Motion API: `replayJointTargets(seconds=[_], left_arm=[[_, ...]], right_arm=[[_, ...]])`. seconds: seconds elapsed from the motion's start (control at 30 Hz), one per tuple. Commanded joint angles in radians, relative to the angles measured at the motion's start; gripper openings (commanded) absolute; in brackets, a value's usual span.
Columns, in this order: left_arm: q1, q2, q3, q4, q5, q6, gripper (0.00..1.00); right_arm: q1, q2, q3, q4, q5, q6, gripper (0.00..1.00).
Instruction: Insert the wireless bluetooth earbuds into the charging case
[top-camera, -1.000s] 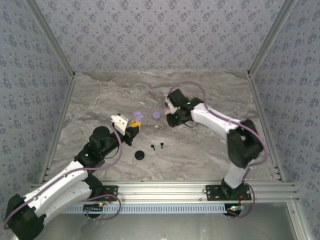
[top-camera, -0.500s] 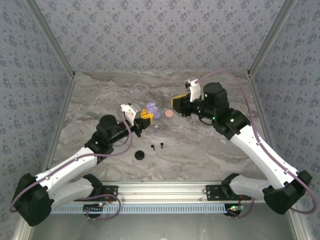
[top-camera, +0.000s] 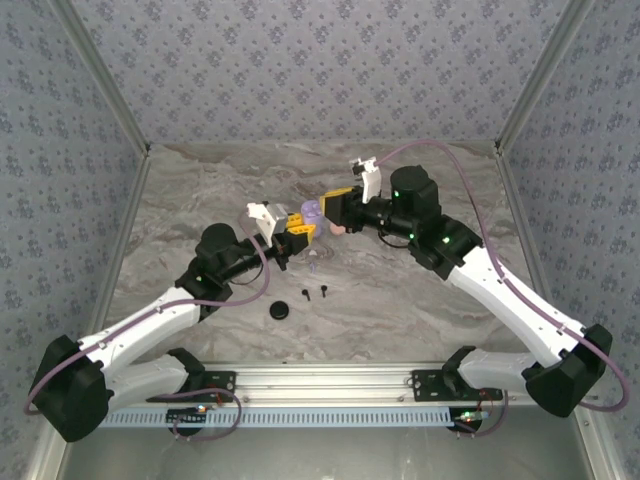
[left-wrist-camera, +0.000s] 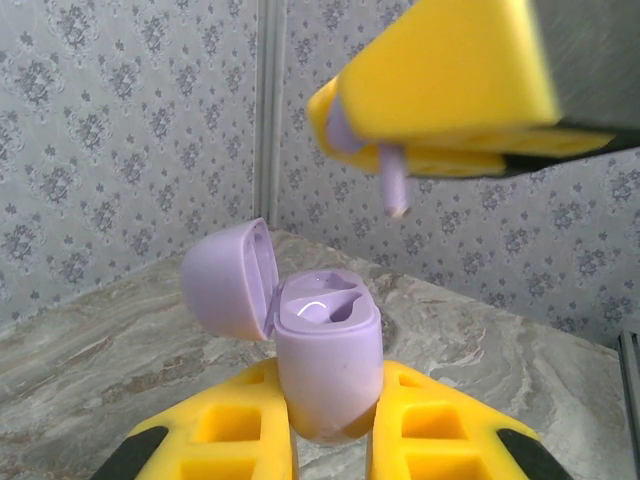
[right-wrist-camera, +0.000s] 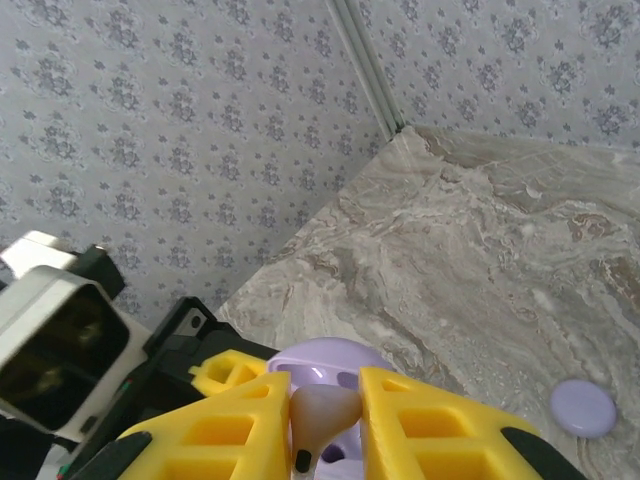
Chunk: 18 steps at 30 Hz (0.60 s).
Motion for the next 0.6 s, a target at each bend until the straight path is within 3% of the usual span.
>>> replayJointTargets(seconds=[0.0, 0.57], left_arm=[[-0.010, 0.000, 0.041, 0.050, 0.026, -0.016, 0.00], [-0.010, -0.001, 0.035, 0.051, 0.016, -0.010, 0.00]], right_arm=[[0.012, 0.018, 0.018, 0.005, 0.015, 0.009, 0.24], [0.025, 0.040, 0.037, -0.091, 0.002, -0.006, 0.25]])
